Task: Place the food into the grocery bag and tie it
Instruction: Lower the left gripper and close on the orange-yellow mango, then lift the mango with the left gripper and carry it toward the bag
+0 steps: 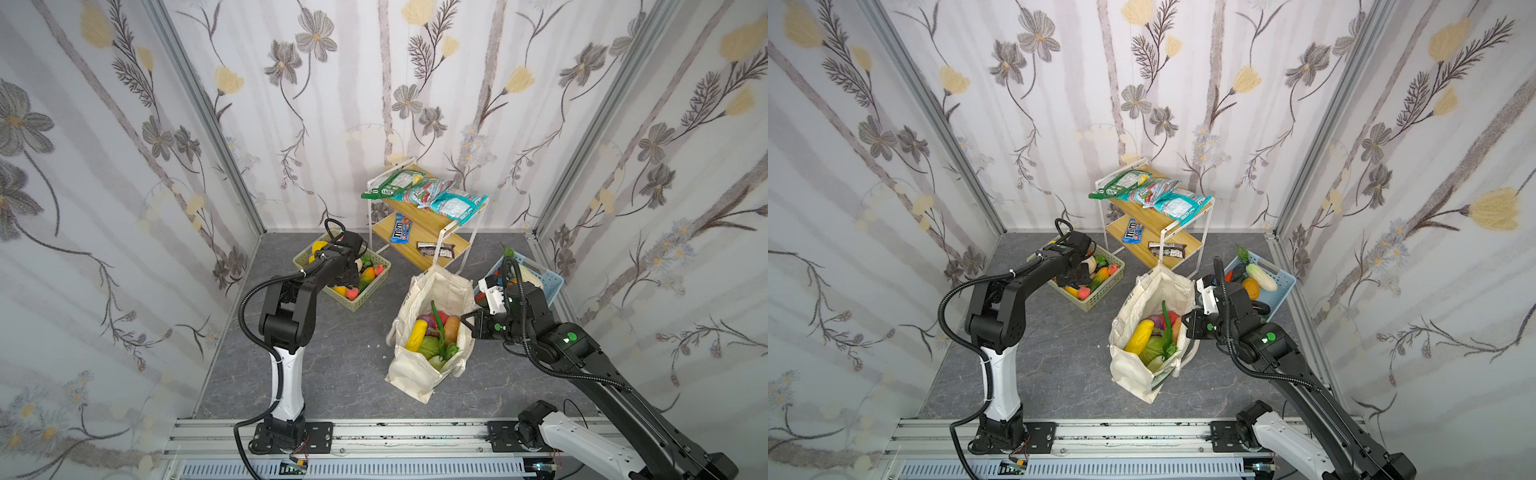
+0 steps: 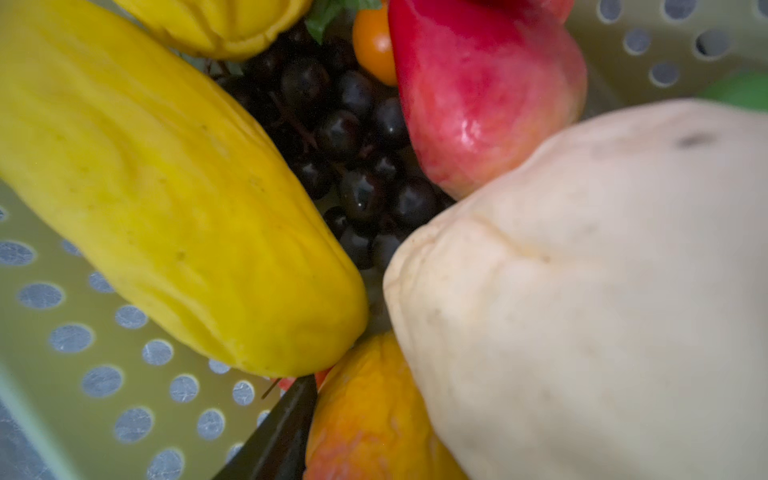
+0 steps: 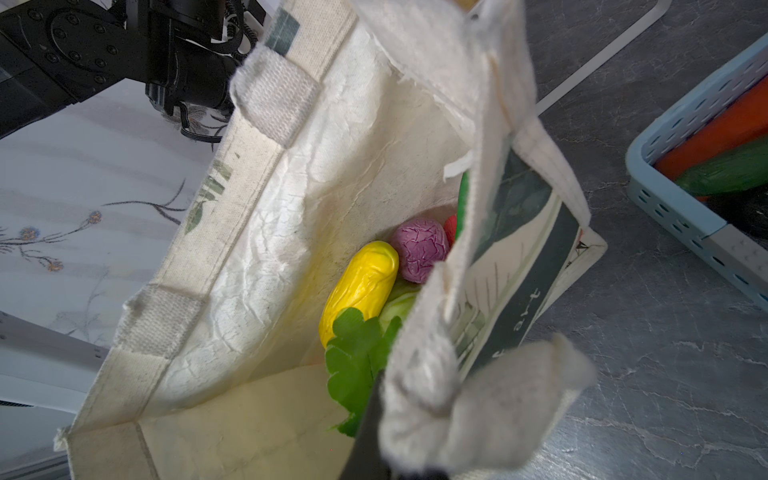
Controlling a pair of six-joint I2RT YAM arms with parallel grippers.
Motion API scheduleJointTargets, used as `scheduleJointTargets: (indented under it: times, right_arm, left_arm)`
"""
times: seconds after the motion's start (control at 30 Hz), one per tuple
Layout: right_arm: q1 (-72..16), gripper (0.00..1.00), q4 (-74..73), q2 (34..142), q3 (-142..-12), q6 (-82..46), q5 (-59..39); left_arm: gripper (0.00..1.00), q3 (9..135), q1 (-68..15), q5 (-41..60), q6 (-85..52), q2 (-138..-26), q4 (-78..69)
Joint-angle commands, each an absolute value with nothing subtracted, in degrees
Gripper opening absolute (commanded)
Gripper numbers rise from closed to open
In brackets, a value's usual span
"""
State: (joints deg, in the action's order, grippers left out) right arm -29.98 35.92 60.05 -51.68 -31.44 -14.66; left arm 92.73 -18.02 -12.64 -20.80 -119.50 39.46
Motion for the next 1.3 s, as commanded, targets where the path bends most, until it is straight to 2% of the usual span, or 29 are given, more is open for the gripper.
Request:
scheduleJointTargets:
  times: [0.0,0.63,1.27]
  right_arm:
    - [-30.1,0.02,33.9,59.9,-51.9,-31.3,-14.4]
    - [-30.0,0.03,33.7,61.0,-52.7,-30.9,-14.8]
    - [-30.3,0.02,32.9,61.0,-51.9,-31.6,-14.8]
  left_arm:
    - [0.54,93.4,-18.0,-10.8,-21.0,-118.9,41.1]
    - [0.49,96.2,-18.1,-10.5,-19.8,-110.8,44.6]
    - [0.49,92.2,-18.3,10.8,-25.8,-95.9,37.0]
